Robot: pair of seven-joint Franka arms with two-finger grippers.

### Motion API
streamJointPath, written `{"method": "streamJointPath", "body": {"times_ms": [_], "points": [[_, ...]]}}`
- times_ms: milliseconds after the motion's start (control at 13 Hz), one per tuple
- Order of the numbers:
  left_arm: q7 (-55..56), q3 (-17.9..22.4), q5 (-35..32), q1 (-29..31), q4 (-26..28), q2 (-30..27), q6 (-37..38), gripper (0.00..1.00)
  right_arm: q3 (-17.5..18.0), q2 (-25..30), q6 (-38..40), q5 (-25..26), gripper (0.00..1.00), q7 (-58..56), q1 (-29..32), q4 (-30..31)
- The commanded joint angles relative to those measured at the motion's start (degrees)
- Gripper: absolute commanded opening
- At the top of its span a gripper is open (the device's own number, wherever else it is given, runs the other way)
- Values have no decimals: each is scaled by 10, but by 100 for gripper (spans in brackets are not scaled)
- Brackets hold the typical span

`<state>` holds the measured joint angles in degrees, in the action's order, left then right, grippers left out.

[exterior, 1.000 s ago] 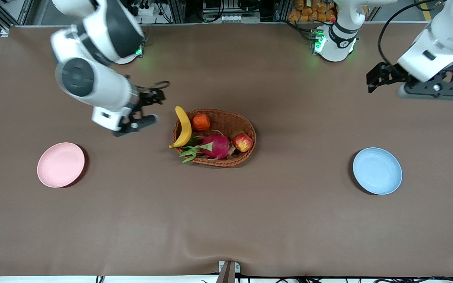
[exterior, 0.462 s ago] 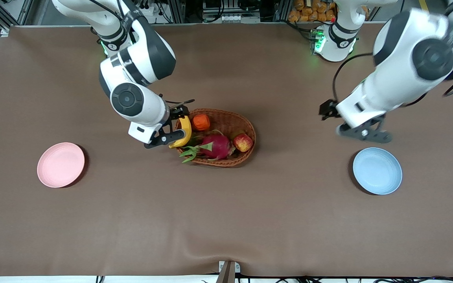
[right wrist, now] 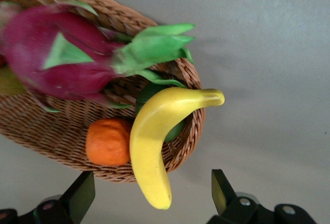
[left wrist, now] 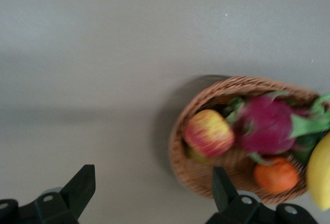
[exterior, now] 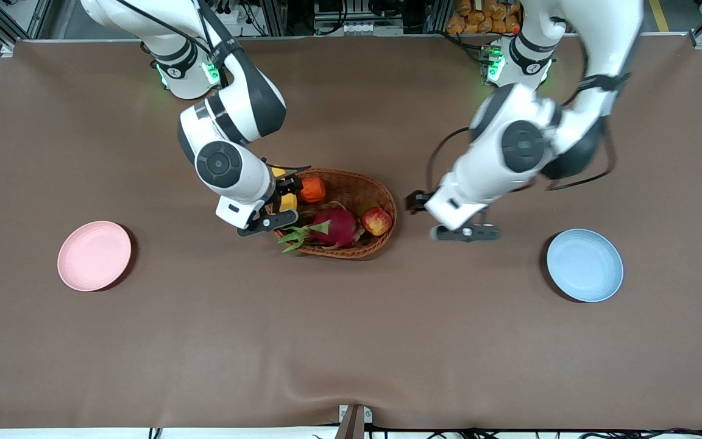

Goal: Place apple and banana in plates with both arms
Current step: 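Grasp the banana with the right gripper while the left gripper grasps the apple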

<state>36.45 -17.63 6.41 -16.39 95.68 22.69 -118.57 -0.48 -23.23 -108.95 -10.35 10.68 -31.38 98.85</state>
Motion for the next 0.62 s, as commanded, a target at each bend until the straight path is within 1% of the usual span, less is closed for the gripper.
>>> {"method": "streamJointPath", "body": {"times_ms": [0,77,231,385,538], "points": [[78,1,7,-14,46,8,-91,100,-6,-13,-29,-33,100,6,-12,26],[94,1,9,-22,64,12,-122,100,-6,-15,-51,-40,100,6,-14,41],[150,1,9,-32,70,32,-147,100,-6,-20,-86,-49,100,7,-25,65],[213,1,9,-45,65,56,-179,100,-6,-30,-92,-50,100,7,-29,67],[257,1,10,-46,62,74,-200,100,-6,-38,-93,-50,100,6,-29,66]]}}
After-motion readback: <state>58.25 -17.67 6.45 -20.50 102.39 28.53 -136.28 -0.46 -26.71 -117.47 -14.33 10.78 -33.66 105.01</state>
